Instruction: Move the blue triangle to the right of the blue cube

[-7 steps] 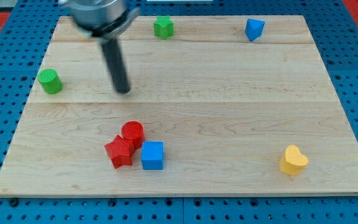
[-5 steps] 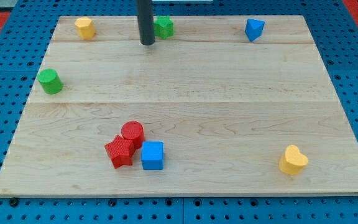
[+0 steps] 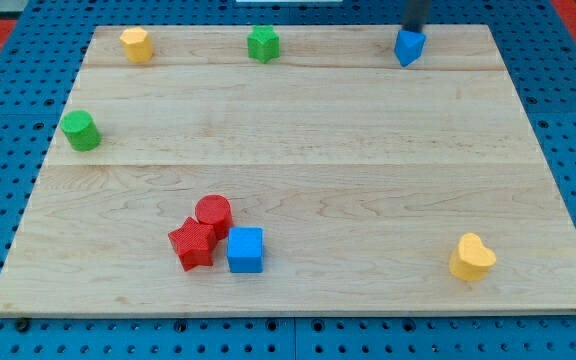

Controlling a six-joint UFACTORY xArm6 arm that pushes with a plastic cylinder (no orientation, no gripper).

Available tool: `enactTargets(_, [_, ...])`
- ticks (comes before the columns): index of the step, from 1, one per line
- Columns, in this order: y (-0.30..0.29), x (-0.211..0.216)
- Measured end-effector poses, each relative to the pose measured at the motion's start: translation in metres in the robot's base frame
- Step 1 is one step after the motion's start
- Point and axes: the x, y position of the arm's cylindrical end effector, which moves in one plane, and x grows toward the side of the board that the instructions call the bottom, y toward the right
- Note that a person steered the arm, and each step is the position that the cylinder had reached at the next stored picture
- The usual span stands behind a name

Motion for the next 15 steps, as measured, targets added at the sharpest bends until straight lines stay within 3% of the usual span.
enactTargets(2, [-0.093,0.083])
enactTargets(4, [-0.102,0.038])
enactTargets(5, [-0.137,0.037])
enactTargets(8, [-0.246,0.159])
enactTargets(12, [-0.366,0.214])
enactTargets(15, [-0.244,0.222])
